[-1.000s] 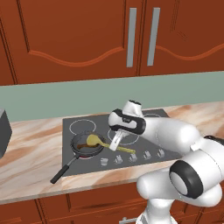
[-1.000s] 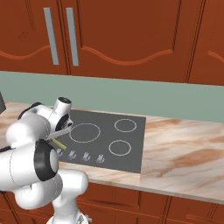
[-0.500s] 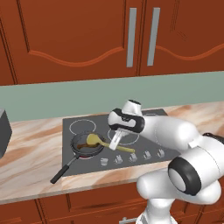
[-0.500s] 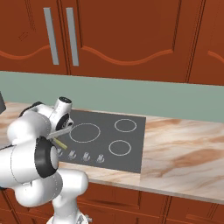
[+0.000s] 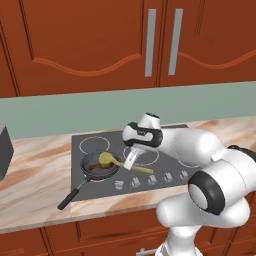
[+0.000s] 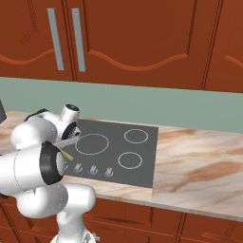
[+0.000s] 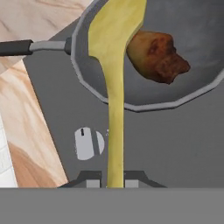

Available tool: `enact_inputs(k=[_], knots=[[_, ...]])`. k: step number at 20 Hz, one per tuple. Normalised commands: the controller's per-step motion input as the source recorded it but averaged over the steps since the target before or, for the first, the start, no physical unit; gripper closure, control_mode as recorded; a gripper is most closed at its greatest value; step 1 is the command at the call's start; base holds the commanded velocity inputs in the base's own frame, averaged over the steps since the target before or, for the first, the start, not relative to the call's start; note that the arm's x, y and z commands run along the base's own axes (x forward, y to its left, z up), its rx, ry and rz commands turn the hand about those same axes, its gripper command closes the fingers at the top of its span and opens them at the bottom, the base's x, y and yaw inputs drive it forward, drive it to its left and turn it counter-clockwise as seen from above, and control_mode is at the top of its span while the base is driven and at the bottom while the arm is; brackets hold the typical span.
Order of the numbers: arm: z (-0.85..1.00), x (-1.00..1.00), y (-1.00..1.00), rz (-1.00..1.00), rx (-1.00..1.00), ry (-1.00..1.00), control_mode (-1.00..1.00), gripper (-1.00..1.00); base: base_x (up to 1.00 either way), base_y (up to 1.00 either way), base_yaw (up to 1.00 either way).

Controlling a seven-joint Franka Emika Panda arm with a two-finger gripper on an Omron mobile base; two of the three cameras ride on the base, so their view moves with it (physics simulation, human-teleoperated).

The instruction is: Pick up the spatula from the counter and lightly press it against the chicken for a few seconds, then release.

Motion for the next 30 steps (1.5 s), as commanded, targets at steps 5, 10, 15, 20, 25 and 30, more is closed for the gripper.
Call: enact_inputs(k=[5,10,15,20,25,30], knots=[[0.0,0.17,0.0,-0.03,-0.02,0.07,-1.0,1.0,0.0,0.0,0.0],[0.0,0.19,0.0,-0.03,-0.02,0.07,-1.0,1.0,0.0,0.0,0.0],[-0.05,0.14,0.0,-0.01,0.0,0.05,-1.0,1.0,0.0,0.0,0.0],[-0.17,0.02,0.04,0.0,0.0,0.02,-1.0,1.0,0.0,0.0,0.0],[-0.14,0.0,0.07,0.0,-0.02,0.01,-1.0,1.0,0.0,0.0,0.0],[-0.04,0.0,0.03,0.0,-0.03,0.0,-1.0,1.0,0.0,0.0,0.0]])
